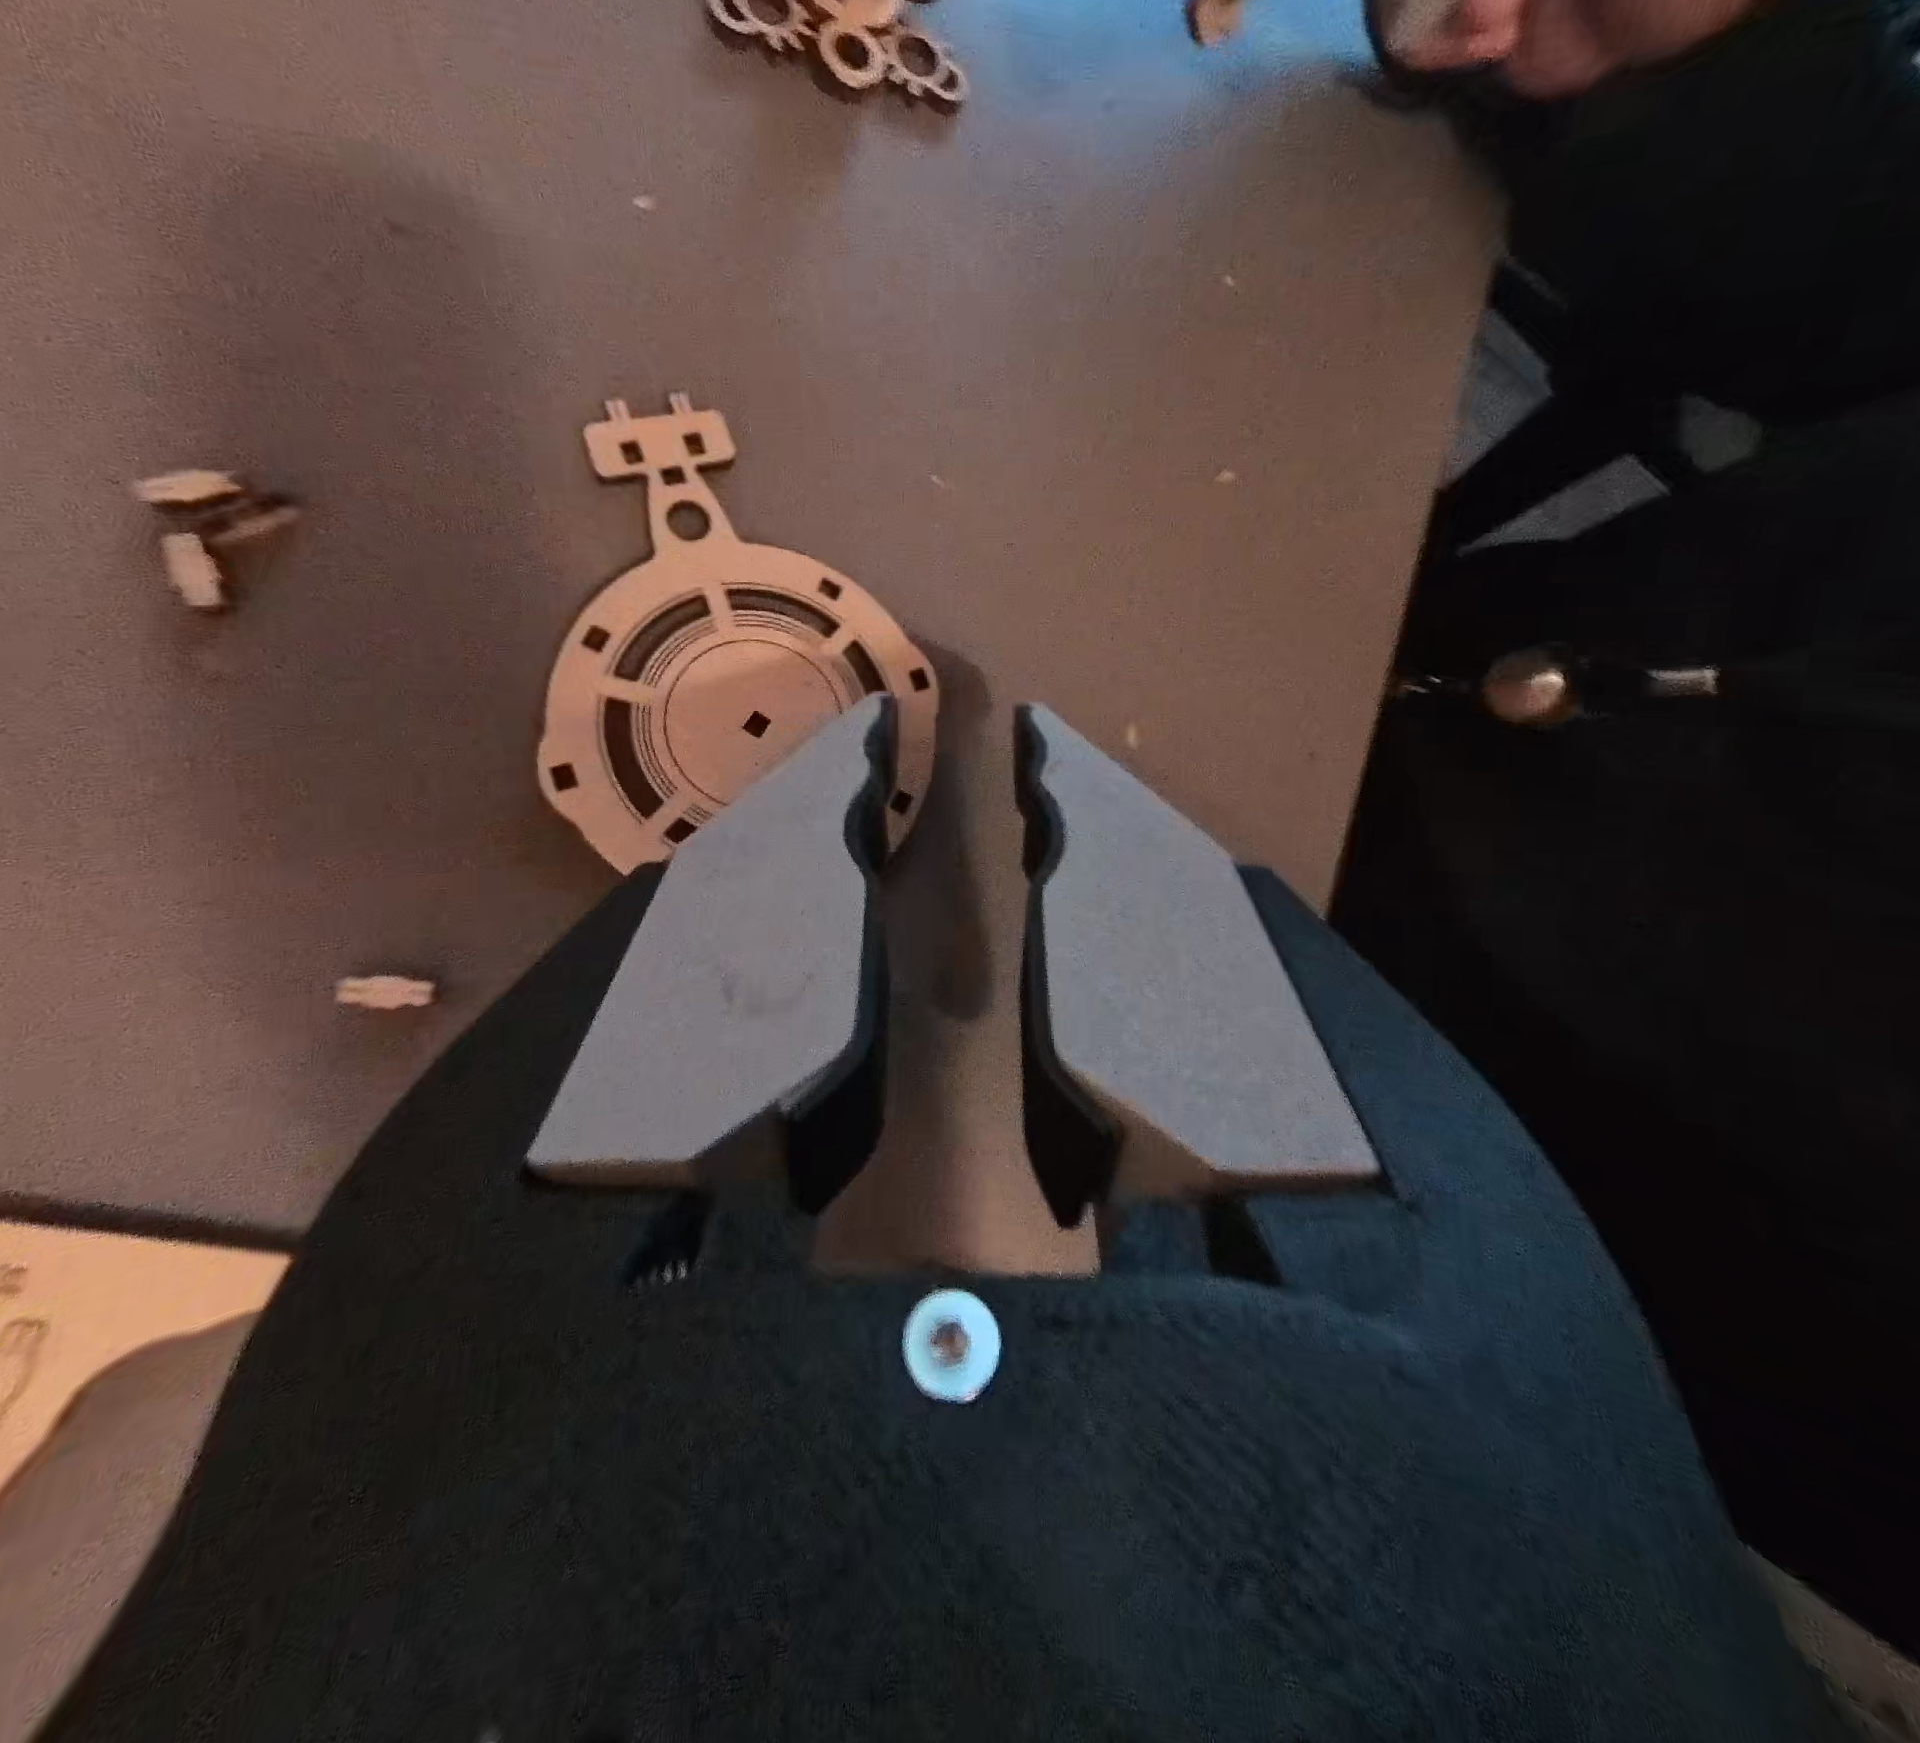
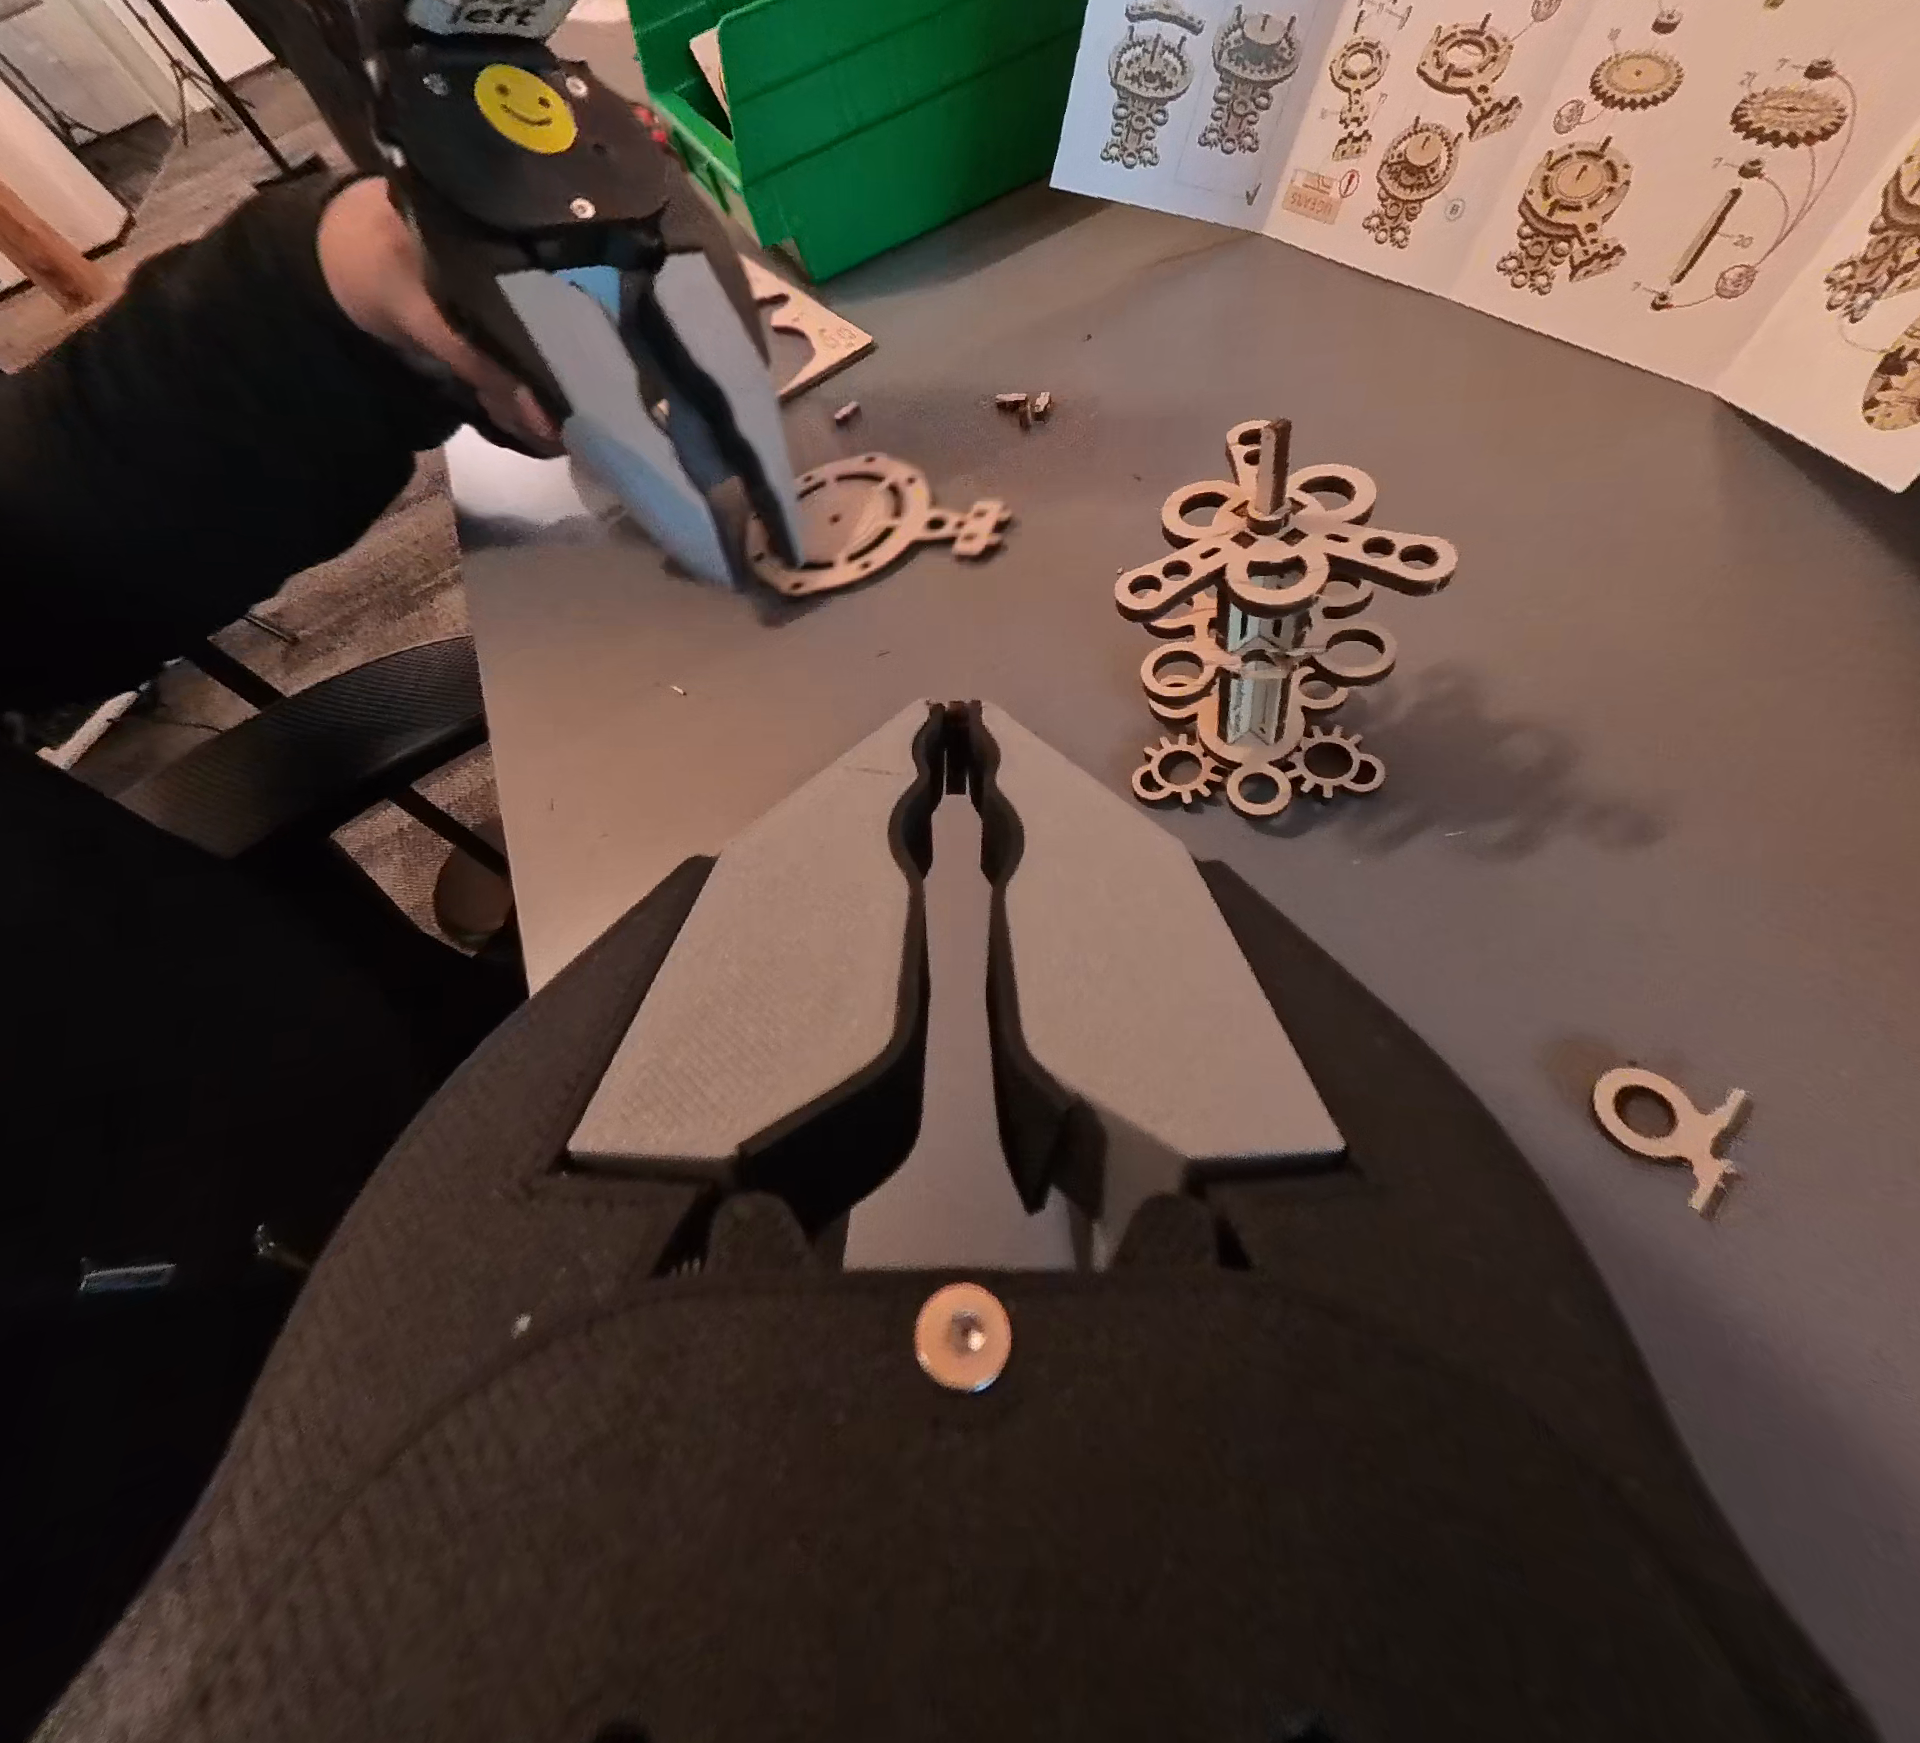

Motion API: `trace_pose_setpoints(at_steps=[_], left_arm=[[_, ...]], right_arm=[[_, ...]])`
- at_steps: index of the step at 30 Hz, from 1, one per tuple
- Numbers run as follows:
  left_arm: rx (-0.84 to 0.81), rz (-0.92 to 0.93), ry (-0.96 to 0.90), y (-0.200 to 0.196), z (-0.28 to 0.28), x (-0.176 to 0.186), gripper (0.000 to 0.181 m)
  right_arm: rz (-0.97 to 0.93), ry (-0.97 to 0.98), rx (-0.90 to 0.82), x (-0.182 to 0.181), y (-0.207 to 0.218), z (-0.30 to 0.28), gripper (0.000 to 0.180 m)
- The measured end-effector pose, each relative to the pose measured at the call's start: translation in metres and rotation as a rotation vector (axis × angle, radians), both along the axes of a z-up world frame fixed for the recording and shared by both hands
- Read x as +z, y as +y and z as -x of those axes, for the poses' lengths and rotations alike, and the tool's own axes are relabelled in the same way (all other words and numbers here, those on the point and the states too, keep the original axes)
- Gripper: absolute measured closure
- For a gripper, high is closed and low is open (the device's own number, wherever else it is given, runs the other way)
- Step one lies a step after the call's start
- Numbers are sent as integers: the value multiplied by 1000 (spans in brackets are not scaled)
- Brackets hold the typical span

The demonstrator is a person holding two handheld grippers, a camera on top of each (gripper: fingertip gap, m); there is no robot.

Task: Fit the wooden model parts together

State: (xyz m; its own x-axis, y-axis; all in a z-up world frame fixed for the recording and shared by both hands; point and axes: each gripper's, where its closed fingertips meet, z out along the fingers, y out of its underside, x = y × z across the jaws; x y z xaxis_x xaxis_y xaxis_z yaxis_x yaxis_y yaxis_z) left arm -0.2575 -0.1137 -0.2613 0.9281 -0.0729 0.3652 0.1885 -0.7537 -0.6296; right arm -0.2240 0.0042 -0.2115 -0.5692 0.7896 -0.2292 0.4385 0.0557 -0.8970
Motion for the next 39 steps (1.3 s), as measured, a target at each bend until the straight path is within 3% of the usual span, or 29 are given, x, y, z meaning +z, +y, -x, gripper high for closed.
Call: trace_pose_setpoints(at_steps=[1, 7, 11, 15, 27, 34, 39], left_arm=[[-30, 1, -11, -3, -9, 0, 161], [-160, -12, 14, -17, -50, 9, 148], [-18, -69, 222, -5, -17, 21, 137], [39, 19, 288, -3, 1, 3, 127], [227, -28, 251, -43, 19, 13, 119], [342, -131, 306, -51, 36, 27, 120], [505, -233, 338, -53, 81, 53, 126]], right_arm=[[-2, 0, 1, 0, 0, 0, 180], [-26, -38, 38, -8, -7, -4, 180], [-79, -69, 64, -17, -13, -6, 180], [-142, -86, 27, -27, -6, -4, 180], [-314, -148, -106, -47, 28, 5, 167], [-258, -1, -151, -11, 19, 8, 155], [-155, 17, -51, 5, -29, 11, 155]])
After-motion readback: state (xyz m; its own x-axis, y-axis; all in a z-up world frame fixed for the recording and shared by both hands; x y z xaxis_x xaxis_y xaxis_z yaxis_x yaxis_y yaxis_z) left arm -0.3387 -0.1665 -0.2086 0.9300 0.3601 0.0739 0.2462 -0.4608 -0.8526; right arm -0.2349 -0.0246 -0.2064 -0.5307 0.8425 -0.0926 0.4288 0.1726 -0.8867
